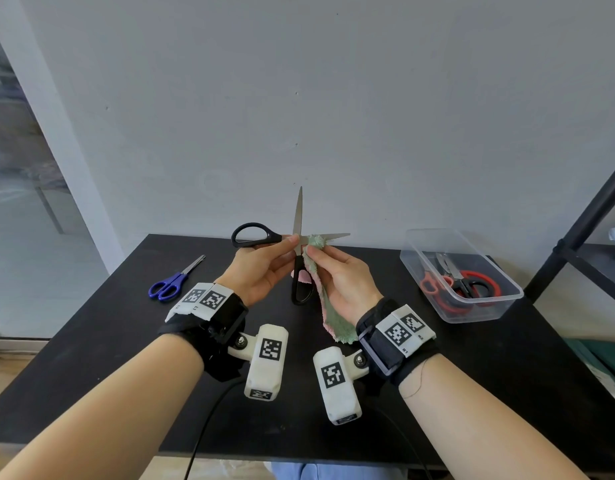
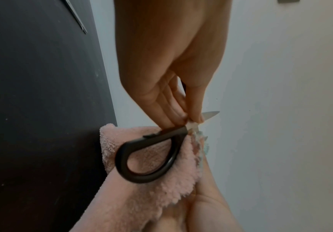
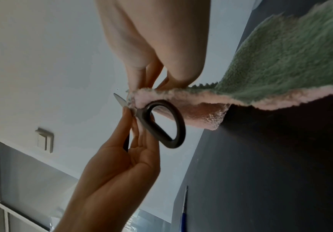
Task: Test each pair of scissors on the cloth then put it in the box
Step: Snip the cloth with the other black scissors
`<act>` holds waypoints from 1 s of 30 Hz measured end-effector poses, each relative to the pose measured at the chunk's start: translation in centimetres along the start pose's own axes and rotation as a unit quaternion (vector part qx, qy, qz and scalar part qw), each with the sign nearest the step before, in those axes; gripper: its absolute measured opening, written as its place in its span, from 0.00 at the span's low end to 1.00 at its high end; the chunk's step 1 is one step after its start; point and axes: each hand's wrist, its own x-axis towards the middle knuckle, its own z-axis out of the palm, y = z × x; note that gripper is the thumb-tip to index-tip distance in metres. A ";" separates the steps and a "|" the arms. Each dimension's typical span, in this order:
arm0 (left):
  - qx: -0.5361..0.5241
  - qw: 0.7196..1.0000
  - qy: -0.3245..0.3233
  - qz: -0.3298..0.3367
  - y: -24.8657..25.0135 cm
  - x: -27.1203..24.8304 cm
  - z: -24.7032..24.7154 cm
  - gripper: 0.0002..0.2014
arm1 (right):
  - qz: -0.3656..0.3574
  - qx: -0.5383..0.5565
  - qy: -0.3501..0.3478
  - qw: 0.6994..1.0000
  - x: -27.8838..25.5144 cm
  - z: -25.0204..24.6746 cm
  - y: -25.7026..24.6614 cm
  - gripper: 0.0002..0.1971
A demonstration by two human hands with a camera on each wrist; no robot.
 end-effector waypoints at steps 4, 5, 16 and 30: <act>0.008 1.000 -0.010 -0.009 -0.1 0.0 0.0 0.05 | -0.011 -0.007 0.020 1.000 0.2 -0.1 0.3 0.12; 0.014 1.000 -0.013 -0.011 -0.1 -0.1 0.0 0.04 | -0.015 -0.009 0.021 1.000 0.2 -0.1 0.5 0.12; 0.088 0.996 -0.011 0.012 0.5 -0.2 -0.8 0.11 | -0.030 0.010 0.048 0.998 0.2 -0.6 0.5 0.13; 0.141 0.989 0.044 0.007 2.4 -0.9 -2.4 0.08 | -0.050 -0.105 0.013 0.993 1.0 -4.2 -2.2 0.07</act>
